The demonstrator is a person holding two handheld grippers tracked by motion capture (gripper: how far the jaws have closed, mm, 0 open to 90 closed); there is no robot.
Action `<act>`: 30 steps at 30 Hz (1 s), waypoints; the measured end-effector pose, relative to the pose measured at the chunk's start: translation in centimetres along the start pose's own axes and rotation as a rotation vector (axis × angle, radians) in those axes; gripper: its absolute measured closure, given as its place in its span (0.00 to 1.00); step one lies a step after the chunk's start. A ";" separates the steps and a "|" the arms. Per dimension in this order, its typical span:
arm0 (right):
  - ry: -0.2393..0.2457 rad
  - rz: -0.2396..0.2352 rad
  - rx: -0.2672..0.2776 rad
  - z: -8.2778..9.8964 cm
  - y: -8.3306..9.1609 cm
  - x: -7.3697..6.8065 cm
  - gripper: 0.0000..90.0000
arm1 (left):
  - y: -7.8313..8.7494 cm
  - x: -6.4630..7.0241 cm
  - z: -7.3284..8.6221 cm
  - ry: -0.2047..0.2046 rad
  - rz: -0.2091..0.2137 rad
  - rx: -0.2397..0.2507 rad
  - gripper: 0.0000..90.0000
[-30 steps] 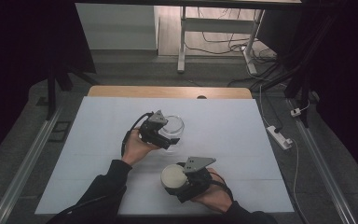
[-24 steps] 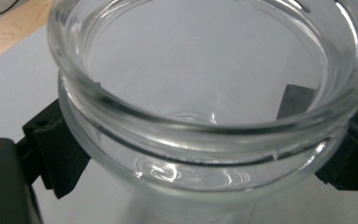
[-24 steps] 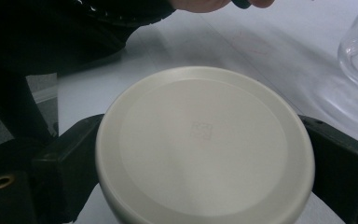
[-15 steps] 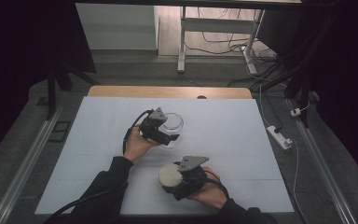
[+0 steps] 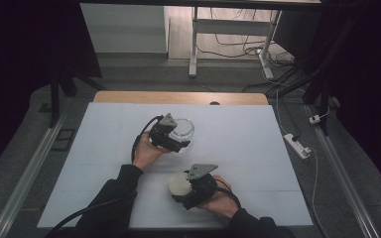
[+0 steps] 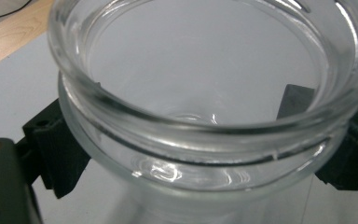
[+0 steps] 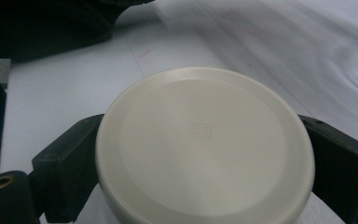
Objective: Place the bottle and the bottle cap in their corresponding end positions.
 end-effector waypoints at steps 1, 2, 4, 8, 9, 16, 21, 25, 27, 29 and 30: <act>-0.001 0.001 -0.002 0.1 -0.1 0.1 0.08 | -0.1 -0.1 0.0 0.001 -0.001 0.000 0.09; 0.001 0.001 -0.006 0.2 -0.2 0.2 0.08 | -0.1 -0.1 0.0 0.005 0.000 0.003 0.09; 0.001 0.002 -0.013 0.4 -0.4 0.4 0.08 | -0.3 -0.3 0.1 0.000 -0.006 0.002 0.09; -0.010 -0.004 -0.029 0.8 -0.7 0.6 0.08 | -0.6 -0.5 0.4 0.001 -0.014 -0.003 0.09; -0.010 -0.006 -0.033 0.9 -0.7 0.6 0.08 | -0.8 -0.5 0.5 0.002 -0.014 -0.003 0.09; 0.005 -0.003 -0.061 1.3 -1.0 0.7 0.08 | -1.1 -0.5 0.7 0.000 -0.016 -0.002 0.09; 0.006 -0.009 -0.090 1.5 -1.3 0.7 0.08 | -1.0 -0.6 0.8 0.008 -0.012 -0.003 0.08; 0.008 -0.014 -0.106 1.7 -1.4 0.7 0.08 | -1.0 -0.7 0.8 0.015 -0.011 -0.002 0.08; 0.010 -0.011 -0.110 1.7 -1.4 0.6 0.08 | -1.0 -0.7 0.9 0.011 -0.018 -0.001 0.08; 0.010 -0.010 -0.112 1.7 -1.4 0.6 0.08 | -1.0 -0.7 0.9 0.015 -0.022 -0.001 0.08; 0.009 -0.011 -0.111 1.7 -1.4 0.6 0.08 | -1.0 -0.7 0.9 0.016 -0.023 0.001 0.08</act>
Point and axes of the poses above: each handheld gripper's, and its own axes: y roughly backward along the jaws, z roughly out of its underside, x roughly to its right, the point moved 9 cm from there along -y, roughly forward along the jaws, and after that the axes turned 15 degrees about y, right-handed, at the moved point
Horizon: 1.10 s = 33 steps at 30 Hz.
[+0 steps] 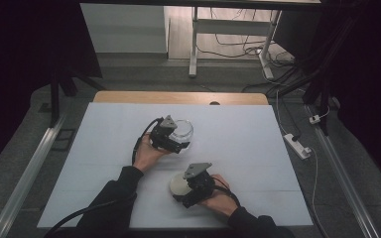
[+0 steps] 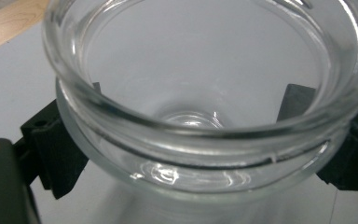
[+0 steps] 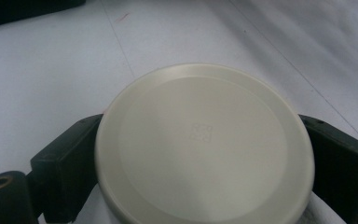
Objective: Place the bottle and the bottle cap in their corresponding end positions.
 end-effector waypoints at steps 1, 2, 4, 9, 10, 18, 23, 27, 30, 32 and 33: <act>0.003 -0.002 0.002 0.0 0.0 0.0 0.08 | 0.0 0.0 0.0 0.001 0.000 0.000 0.08; -0.003 -0.005 0.003 0.0 0.0 0.0 0.08 | 0.0 0.0 0.0 0.002 -0.001 0.002 0.08; -0.004 -0.005 0.004 0.0 0.0 0.1 0.07 | 0.0 0.0 0.1 -0.002 -0.007 -0.003 0.07; -0.017 -0.016 0.016 -0.1 0.1 0.0 0.05 | 0.1 0.2 0.2 -0.010 -0.033 -0.012 0.05; -0.027 -0.021 0.020 -0.1 0.1 0.0 0.05 | 0.1 0.2 0.2 -0.008 -0.032 -0.014 0.05; -0.051 -0.030 0.040 -0.4 0.4 0.0 0.02 | 0.8 0.2 0.6 0.023 -0.012 -0.042 0.01; -0.048 -0.026 0.043 -0.5 0.6 0.0 0.02 | 1.3 0.0 1.0 0.053 -0.003 -0.050 0.00; -0.047 -0.018 0.059 -0.8 1.1 0.0 0.01 | 1.8 0.2 1.2 0.066 0.014 -0.055 0.00; -0.056 -0.015 0.069 -1.0 1.4 0.0 0.01 | 2.0 0.4 1.5 0.071 0.023 -0.062 0.00; -0.057 -0.011 0.073 -1.0 1.5 0.1 0.01 | 2.2 0.6 1.7 0.073 0.026 -0.066 0.00; -0.056 -0.011 0.074 -1.0 1.6 0.1 0.01 | 2.3 0.7 1.7 0.074 0.029 -0.068 0.00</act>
Point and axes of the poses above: each handheld gripper's, and its own axes: y roughly backward along the jaws, z roughly out of its underside, x roughly to its right, the point moved 9 cm from there along -y, roughly forward along the jaws, and after that the axes turned 15 degrees about y, right-handed, at the moved point
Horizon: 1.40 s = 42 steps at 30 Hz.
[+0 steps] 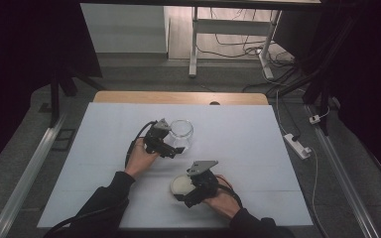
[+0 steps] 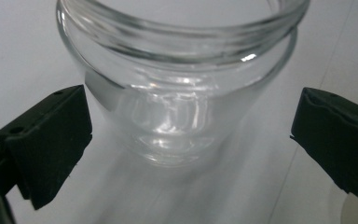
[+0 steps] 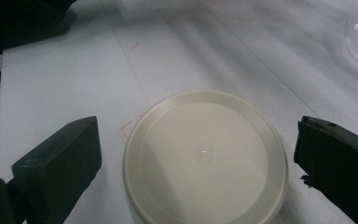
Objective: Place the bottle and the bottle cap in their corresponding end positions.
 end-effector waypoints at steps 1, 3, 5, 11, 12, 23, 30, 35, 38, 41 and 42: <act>0.002 0.002 0.002 0.0 0.1 0.0 0.01 | 0.1 0.1 0.1 0.000 0.002 -0.002 0.00; -0.001 0.006 0.006 -0.1 0.3 0.0 0.01 | 0.3 0.2 0.3 0.005 0.001 -0.004 0.00; -0.004 0.007 0.010 -0.2 0.6 0.1 0.01 | 0.5 0.3 0.6 0.001 0.004 -0.011 0.00; -0.021 0.021 0.026 -0.3 1.4 0.3 0.00 | 1.5 1.1 1.3 0.012 0.034 -0.012 0.00; -0.024 0.022 0.028 -0.3 1.5 0.4 0.00 | 1.7 1.3 1.4 0.018 0.042 -0.010 0.00; -0.025 0.053 0.034 -0.1 2.6 0.8 0.00 | 4.1 3.4 3.0 -0.003 0.112 -0.015 0.00; -0.034 0.086 0.036 0.1 3.4 1.3 0.00 | 5.4 4.3 4.1 -0.017 0.130 -0.021 0.00; -0.037 0.105 0.025 0.4 3.8 1.6 0.00 | 6.1 4.8 5.0 -0.001 0.145 -0.026 0.00; -0.038 0.110 0.018 0.5 4.0 1.6 0.00 | 6.4 5.0 5.5 0.001 0.146 -0.034 0.00; -0.039 0.111 0.013 0.7 4.2 1.7 0.00 | 6.7 5.2 6.2 0.000 0.150 -0.053 0.00; -0.039 0.113 0.010 0.7 4.3 1.7 0.00 | 6.8 5.3 6.4 -0.003 0.146 -0.061 0.00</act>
Point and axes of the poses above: each handheld gripper's, and its own axes: y roughly backward along the jaws, z roughly out of its underside, x roughly to its right, the point moved 9 cm from there along -y, roughly forward along the jaws, and after that the axes turned 15 degrees about y, right-handed, at the moved point
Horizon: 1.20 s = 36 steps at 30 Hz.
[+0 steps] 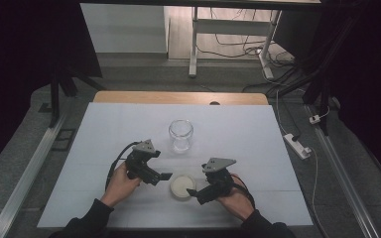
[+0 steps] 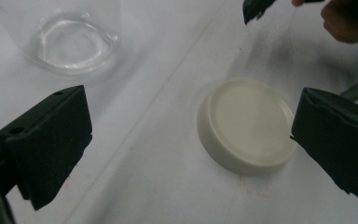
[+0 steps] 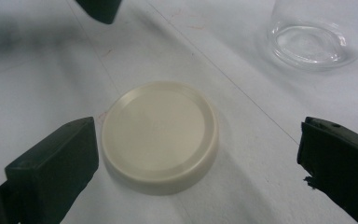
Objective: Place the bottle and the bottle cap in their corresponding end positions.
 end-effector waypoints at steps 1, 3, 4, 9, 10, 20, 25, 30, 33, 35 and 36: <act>0.001 0.003 -0.004 0.1 0.1 0.0 0.00 | 0.0 0.1 0.2 -0.005 -0.006 -0.006 0.00; 0.001 0.004 -0.010 0.2 0.3 0.0 0.00 | 0.1 0.3 0.7 -0.011 -0.014 -0.016 0.00; 0.000 0.006 -0.014 0.3 0.3 0.1 0.00 | 0.2 0.4 0.9 -0.016 -0.019 -0.023 0.00; 0.010 0.009 -0.031 0.6 0.8 0.1 0.00 | 0.7 1.2 1.8 -0.012 -0.015 -0.024 0.00; 0.008 0.009 -0.030 0.7 0.9 0.1 0.00 | 0.8 1.4 2.0 -0.012 -0.012 -0.023 0.00; -0.007 0.016 -0.026 1.2 2.2 0.1 0.00 | 2.5 2.0 4.1 0.011 -0.020 -0.005 0.00; -0.015 0.029 -0.022 1.6 3.0 0.1 0.00 | 3.6 1.8 4.9 0.023 -0.041 0.011 0.00; -0.027 0.051 -0.025 2.2 3.9 0.4 0.00 | 4.9 1.5 6.2 0.044 -0.073 0.019 0.00; -0.036 0.068 -0.029 2.7 4.5 0.7 0.00 | 5.6 1.2 6.9 0.057 -0.096 0.019 0.00; -0.047 0.076 -0.033 3.0 4.9 0.8 0.00 | 6.1 1.0 7.4 0.067 -0.112 0.026 0.00; -0.049 0.081 -0.034 3.2 5.0 0.8 0.00 | 6.4 0.9 7.6 0.074 -0.117 0.029 0.00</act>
Point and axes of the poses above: each handheld gripper's, and its own axes: y roughly backward along the jaws, z roughly out of its underside, x roughly to its right, the point moved 9 cm from there along -y, roughly forward along the jaws, and after that the axes turned 15 degrees about y, right-handed, at the moved point
